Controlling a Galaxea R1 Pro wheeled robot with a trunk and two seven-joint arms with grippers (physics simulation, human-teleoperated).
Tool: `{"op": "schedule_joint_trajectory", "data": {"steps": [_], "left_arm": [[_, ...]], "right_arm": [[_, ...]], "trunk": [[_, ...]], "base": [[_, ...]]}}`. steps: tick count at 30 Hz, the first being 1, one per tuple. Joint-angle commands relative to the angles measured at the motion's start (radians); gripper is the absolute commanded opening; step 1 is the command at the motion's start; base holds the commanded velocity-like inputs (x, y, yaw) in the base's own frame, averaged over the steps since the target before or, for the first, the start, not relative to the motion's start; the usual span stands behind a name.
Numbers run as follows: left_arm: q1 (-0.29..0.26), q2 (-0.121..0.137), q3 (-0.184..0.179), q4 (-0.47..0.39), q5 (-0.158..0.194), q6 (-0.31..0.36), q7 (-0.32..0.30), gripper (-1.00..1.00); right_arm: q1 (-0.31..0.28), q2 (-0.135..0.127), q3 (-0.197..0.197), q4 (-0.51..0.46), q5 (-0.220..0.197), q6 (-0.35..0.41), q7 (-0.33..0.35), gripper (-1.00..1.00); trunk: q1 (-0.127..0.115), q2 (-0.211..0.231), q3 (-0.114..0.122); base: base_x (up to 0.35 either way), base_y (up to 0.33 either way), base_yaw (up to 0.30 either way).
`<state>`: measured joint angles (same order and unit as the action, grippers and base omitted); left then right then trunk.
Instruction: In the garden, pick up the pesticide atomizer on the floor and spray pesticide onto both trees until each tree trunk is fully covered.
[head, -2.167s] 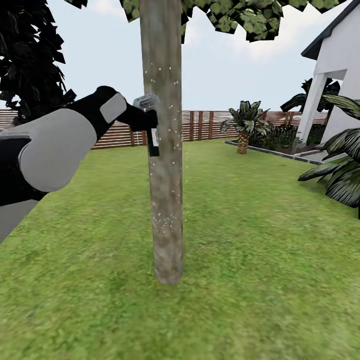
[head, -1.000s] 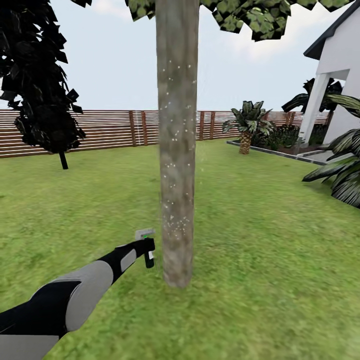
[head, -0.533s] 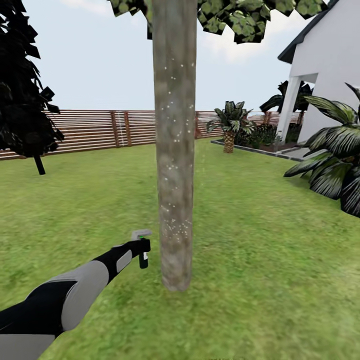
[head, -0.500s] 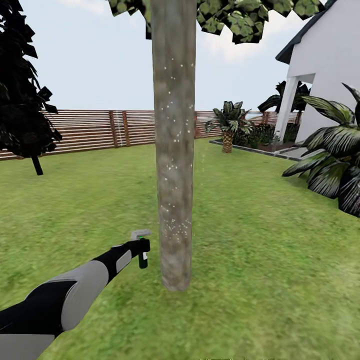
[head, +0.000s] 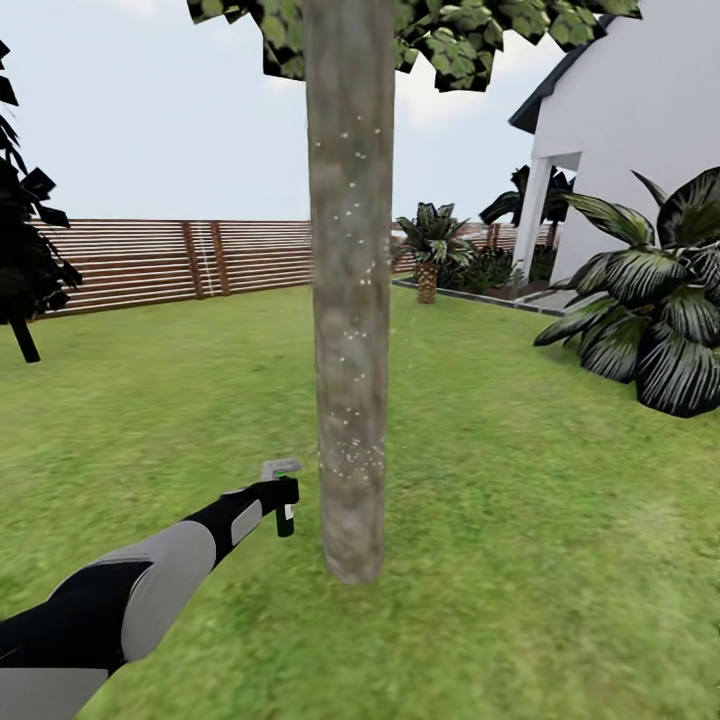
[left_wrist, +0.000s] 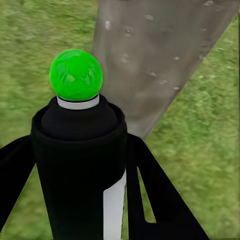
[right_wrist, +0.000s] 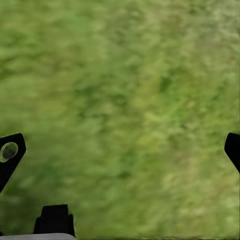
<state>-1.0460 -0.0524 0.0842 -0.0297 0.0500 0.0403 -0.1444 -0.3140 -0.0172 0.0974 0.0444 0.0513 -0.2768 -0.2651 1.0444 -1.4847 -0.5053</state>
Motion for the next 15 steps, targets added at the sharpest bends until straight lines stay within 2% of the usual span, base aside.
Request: {"op": "schedule_joint_trajectory", "data": {"steps": [1, 4, 8, 15], "left_arm": [[0.0, 0.0, 0.008, -0.001, 0.005, 0.004, -0.005, -1.0], [0.0, 0.0, 0.008, -0.001, 0.005, 0.004, -0.004, -1.0], [0.0, 0.0, 0.008, -0.001, 0.005, 0.005, -0.005, -1.0], [0.0, 0.0, 0.007, -0.001, 0.005, 0.005, -0.005, -1.0]], "right_arm": [[-0.002, 0.0, 0.007, 0.005, 0.005, -0.004, -0.007, 1.0], [-0.002, 0.001, 0.007, 0.005, 0.005, -0.004, -0.007, 1.0], [-0.002, 0.001, 0.007, 0.005, 0.005, -0.004, -0.007, 1.0], [-0.002, 0.001, 0.007, 0.005, 0.005, -0.004, -0.007, 1.0]], "trunk": [[0.0, -0.001, -0.001], [0.0, -0.001, -0.001], [0.0, -0.001, -0.001], [0.0, -0.001, -0.001]], "base": [[0.0, 0.35, -0.239], [0.0, 0.35, -0.189], [0.0, 0.35, -0.053], [0.0, 0.35, -0.131]]}}
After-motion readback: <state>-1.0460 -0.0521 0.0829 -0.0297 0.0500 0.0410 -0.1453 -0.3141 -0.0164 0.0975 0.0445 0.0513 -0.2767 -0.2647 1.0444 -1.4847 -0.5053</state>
